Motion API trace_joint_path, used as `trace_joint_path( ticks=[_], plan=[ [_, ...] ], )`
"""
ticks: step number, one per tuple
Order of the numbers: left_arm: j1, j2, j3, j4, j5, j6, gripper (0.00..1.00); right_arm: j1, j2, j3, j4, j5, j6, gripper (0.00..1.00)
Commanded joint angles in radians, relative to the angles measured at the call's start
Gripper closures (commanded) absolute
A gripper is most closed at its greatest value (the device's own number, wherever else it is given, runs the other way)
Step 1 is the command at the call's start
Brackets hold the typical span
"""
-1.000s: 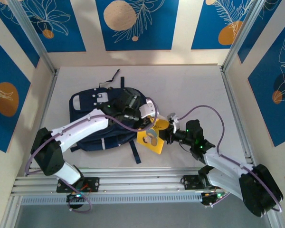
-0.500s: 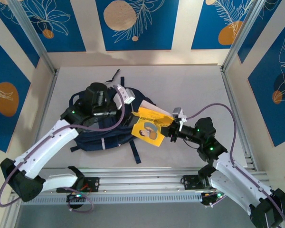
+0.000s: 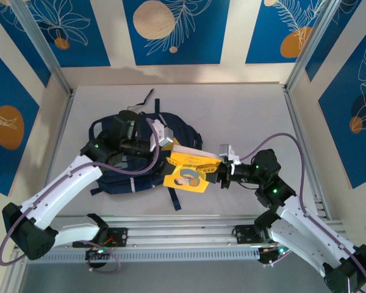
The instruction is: Pack books, pencil case, and school supplies into a backpack
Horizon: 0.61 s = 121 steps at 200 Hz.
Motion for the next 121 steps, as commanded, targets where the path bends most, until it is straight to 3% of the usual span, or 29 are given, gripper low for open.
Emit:
trace_joint_path(
  ticks=[1,17,63,83,94,108,121],
  plan=[
    [0.008,0.016,0.019,-0.021,0.202,0.011,0.29,0.007,-0.012,0.062,-0.005,0.024,-0.035,1.0],
    [0.008,0.02,0.018,-0.03,0.227,0.008,0.42,0.006,-0.013,0.064,-0.018,0.062,-0.033,1.0],
    [0.007,0.07,0.03,-0.015,0.276,-0.016,0.99,0.006,-0.004,0.071,-0.01,0.099,0.016,1.0],
    [0.011,0.076,0.04,-0.016,0.268,-0.025,1.0,0.005,-0.01,0.065,-0.011,0.14,0.048,1.0],
    [0.023,0.066,0.032,0.031,0.26,-0.075,1.0,0.004,-0.013,0.065,-0.017,0.173,0.074,0.89],
    [0.051,0.04,0.0,0.17,0.249,-0.206,1.0,0.003,-0.016,0.07,-0.037,0.247,0.123,0.61],
    [0.078,0.01,-0.045,0.348,0.191,-0.375,1.0,-0.001,-0.017,0.087,-0.092,0.354,0.191,0.41]
  ],
)
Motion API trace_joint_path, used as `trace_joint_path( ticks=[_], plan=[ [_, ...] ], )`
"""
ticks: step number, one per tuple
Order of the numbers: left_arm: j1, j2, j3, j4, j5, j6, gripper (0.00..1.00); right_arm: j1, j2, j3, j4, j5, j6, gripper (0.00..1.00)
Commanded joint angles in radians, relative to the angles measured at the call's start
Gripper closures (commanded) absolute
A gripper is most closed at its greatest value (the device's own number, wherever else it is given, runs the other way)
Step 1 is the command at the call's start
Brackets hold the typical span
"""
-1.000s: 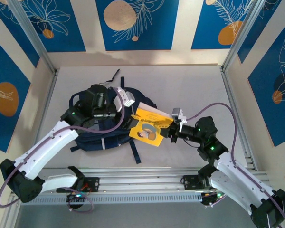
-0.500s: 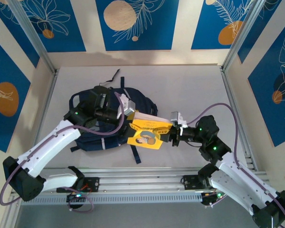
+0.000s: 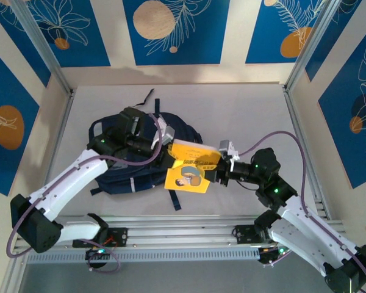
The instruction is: Pack books, pencil case, and school supplies into a backpack
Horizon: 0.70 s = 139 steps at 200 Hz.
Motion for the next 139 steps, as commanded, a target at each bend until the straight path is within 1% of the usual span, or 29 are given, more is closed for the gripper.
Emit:
trace_joint_path(
  ticks=[1,9,20,31,41,49,61,71,81,96,106,120,131,139],
  plan=[
    [0.043,-0.061,-0.047,0.309,-0.017,-0.282,1.0,-0.006,-0.015,0.062,-0.032,0.224,0.118,0.41],
    [0.054,-0.081,-0.079,0.406,-0.097,-0.395,1.0,-0.01,-0.015,0.093,-0.112,0.312,0.141,0.39],
    [0.06,-0.103,-0.127,0.541,-0.211,-0.539,1.0,-0.013,-0.013,0.136,-0.236,0.492,0.192,0.32],
    [0.06,-0.119,-0.155,0.606,-0.32,-0.652,1.0,-0.023,-0.008,0.167,-0.337,0.651,0.249,0.27],
    [0.06,-0.132,-0.167,0.616,-0.424,-0.728,1.0,-0.039,0.004,0.194,-0.408,0.728,0.279,0.27],
    [0.06,-0.147,-0.182,0.624,-0.506,-0.78,1.0,-0.054,0.013,0.212,-0.448,0.743,0.291,0.25],
    [0.06,-0.179,-0.226,0.662,-0.622,-0.87,1.0,-0.078,0.011,0.212,-0.443,0.689,0.288,0.25],
    [0.06,-0.2,-0.266,0.705,-0.695,-0.952,1.0,-0.095,-0.001,0.199,-0.418,0.639,0.307,0.23],
    [0.06,-0.216,-0.297,0.732,-0.761,-1.027,1.0,-0.116,-0.01,0.193,-0.403,0.576,0.361,0.2],
    [0.06,-0.239,-0.336,0.757,-0.853,-1.13,1.0,-0.157,0.0,0.201,-0.395,0.44,0.451,0.17],
    [0.06,-0.256,-0.352,0.758,-0.914,-1.2,1.0,-0.178,0.009,0.205,-0.4,0.381,0.528,0.14],
    [0.058,-0.267,-0.374,0.798,-0.965,-1.277,1.0,-0.21,0.011,0.188,-0.373,0.295,0.648,0.1],
    [0.055,-0.268,-0.389,0.839,-0.988,-1.335,1.0,-0.228,0.01,0.148,-0.299,0.212,0.761,0.06],
    [0.05,-0.269,-0.391,0.849,-1.002,-1.373,1.0,-0.232,0.012,0.117,-0.238,0.179,0.846,0.03]
  ],
)
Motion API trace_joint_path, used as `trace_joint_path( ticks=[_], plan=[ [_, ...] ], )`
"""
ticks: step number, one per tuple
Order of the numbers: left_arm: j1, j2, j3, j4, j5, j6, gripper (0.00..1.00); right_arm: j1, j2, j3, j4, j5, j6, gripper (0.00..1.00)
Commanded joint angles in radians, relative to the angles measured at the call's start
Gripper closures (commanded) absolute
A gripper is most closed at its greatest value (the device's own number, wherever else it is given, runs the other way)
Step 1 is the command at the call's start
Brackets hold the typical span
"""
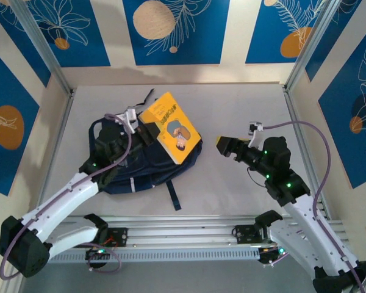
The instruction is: Pack books, pencil case, and school supplies into a backpack
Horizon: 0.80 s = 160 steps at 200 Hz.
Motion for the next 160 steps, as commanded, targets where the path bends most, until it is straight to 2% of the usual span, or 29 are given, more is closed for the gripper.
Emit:
trace_joint_path(
  ticks=[1,30,53,94,160],
  plan=[
    [-0.005,-0.036,-0.003,0.195,-0.134,-0.216,1.0,-0.025,0.004,-0.068,0.131,-0.198,0.304,0.02],
    [-0.025,-0.046,-0.003,0.218,-0.176,-0.27,1.0,0.003,0.046,-0.178,0.365,-0.243,0.583,0.0],
    [-0.032,-0.049,0.005,0.225,-0.195,-0.306,1.0,0.052,0.1,-0.205,0.453,-0.21,0.707,0.0],
    [-0.048,-0.049,0.014,0.187,-0.199,-0.354,1.0,0.146,0.207,-0.179,0.579,-0.16,0.725,0.0],
    [-0.072,-0.045,0.032,0.128,-0.175,-0.409,1.0,0.168,0.443,-0.095,0.838,-0.181,0.78,0.02]
  ],
)
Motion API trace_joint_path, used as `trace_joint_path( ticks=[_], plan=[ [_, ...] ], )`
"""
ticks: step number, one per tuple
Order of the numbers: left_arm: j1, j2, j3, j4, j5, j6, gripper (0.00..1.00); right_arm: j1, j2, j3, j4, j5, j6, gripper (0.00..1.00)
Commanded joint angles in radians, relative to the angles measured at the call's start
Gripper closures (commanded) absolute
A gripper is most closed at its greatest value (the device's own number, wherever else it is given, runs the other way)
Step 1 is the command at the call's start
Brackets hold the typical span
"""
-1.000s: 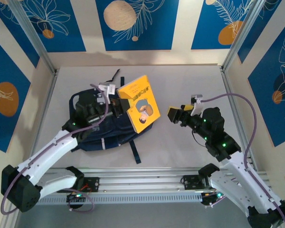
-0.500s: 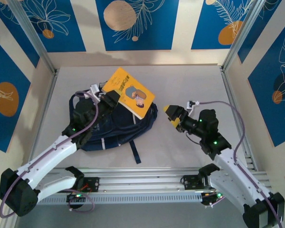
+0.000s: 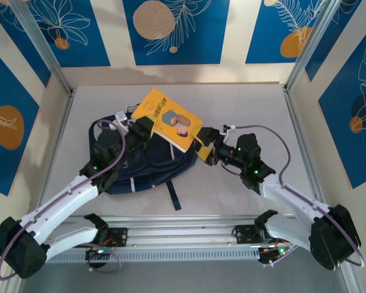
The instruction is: Pack books, pencil case, and school supplies into a backpack
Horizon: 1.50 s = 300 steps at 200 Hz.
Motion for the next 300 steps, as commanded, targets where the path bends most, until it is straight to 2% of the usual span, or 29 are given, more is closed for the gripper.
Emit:
trace_joint_path(
  ticks=[1,33,74,101,127,154,157,165,186,205,221,251,276,300],
  plan=[
    [-0.016,-0.025,0.043,0.061,-0.001,-0.034,1.0,0.014,0.047,0.057,0.148,-0.004,0.042,0.02],
    [-0.024,-0.033,0.021,0.051,-0.009,-0.048,1.0,0.031,0.089,0.089,0.181,0.01,0.053,0.14],
    [-0.04,-0.014,0.009,0.052,-0.005,-0.057,1.0,0.054,0.126,0.111,0.224,0.023,0.082,0.43],
    [-0.056,0.002,0.011,0.051,-0.004,-0.06,1.0,0.064,0.138,0.134,0.219,0.036,0.074,0.49],
    [-0.07,0.015,0.012,0.044,-0.005,-0.048,1.0,0.064,0.147,0.159,0.197,0.043,0.068,0.7],
    [-0.072,0.003,0.008,-0.002,-0.015,-0.026,1.0,0.057,0.096,0.167,0.061,0.098,-0.001,1.0],
    [-0.072,0.0,0.009,-0.013,-0.019,-0.021,0.99,0.056,0.084,0.168,0.031,0.109,-0.014,1.0],
    [-0.072,-0.01,0.015,-0.051,-0.027,0.007,0.88,0.051,0.052,0.168,-0.053,0.141,-0.048,1.0],
    [-0.071,-0.044,0.058,-0.251,-0.071,0.117,0.51,0.027,-0.048,0.169,-0.299,0.233,-0.159,1.0],
    [-0.065,-0.051,0.124,-0.486,-0.135,0.237,0.36,0.011,-0.138,0.188,-0.55,0.361,-0.291,1.0],
    [-0.046,-0.013,0.186,-0.629,-0.155,0.342,0.32,-0.005,-0.207,0.181,-0.685,0.456,-0.369,1.0],
    [-0.024,0.149,0.309,-0.752,-0.119,0.516,0.25,-0.064,-0.358,0.119,-0.814,0.537,-0.445,1.0],
    [-0.02,0.314,0.396,-0.779,-0.048,0.572,0.2,-0.13,-0.463,0.078,-0.868,0.54,-0.482,1.0],
    [-0.02,0.412,0.448,-0.818,-0.082,0.588,0.17,-0.173,-0.528,0.069,-0.913,0.536,-0.518,1.0]
  ],
)
